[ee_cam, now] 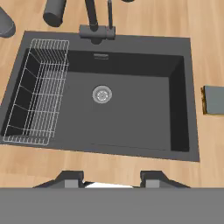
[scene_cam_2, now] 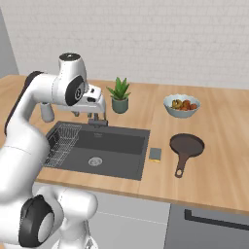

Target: Pick the pan and sponge and place them into the sink. Then turn on the water.

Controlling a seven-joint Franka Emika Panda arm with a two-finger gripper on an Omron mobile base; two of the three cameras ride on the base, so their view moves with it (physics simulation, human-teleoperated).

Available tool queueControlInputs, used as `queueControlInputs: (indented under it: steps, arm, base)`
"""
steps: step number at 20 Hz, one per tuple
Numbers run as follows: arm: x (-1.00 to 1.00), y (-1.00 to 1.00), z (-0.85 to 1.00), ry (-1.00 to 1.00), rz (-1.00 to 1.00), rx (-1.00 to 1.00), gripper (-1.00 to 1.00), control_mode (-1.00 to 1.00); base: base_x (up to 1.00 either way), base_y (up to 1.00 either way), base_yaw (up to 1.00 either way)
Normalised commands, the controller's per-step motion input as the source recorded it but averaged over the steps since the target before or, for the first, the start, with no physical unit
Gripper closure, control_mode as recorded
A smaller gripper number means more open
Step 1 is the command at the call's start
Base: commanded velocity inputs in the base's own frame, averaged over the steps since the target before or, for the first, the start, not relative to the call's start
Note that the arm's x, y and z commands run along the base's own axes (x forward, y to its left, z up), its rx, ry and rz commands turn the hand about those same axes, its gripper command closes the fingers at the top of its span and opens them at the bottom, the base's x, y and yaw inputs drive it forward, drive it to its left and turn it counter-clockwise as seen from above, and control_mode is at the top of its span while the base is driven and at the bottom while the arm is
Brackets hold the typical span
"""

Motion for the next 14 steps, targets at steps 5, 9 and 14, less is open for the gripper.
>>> queueControlInputs:
  steps: [5, 9, 14]
  arm:
    - [0.14, -0.60, -0.02, 0.10, -0.10, 0.00, -1.00, -1.00]
    - [0.35, -1.00, -0.23, 0.23, -0.32, 0.00, -1.00, -1.00]
    - [0.53, -1.00, -0.38, 0.22, -0.31, 0.00, -1.00, -1.00]
  base:
    - [0.00, 0.00, 0.00]
    - [0.00, 0.00, 0.00]
    - [0.00, 0.00, 0.00]
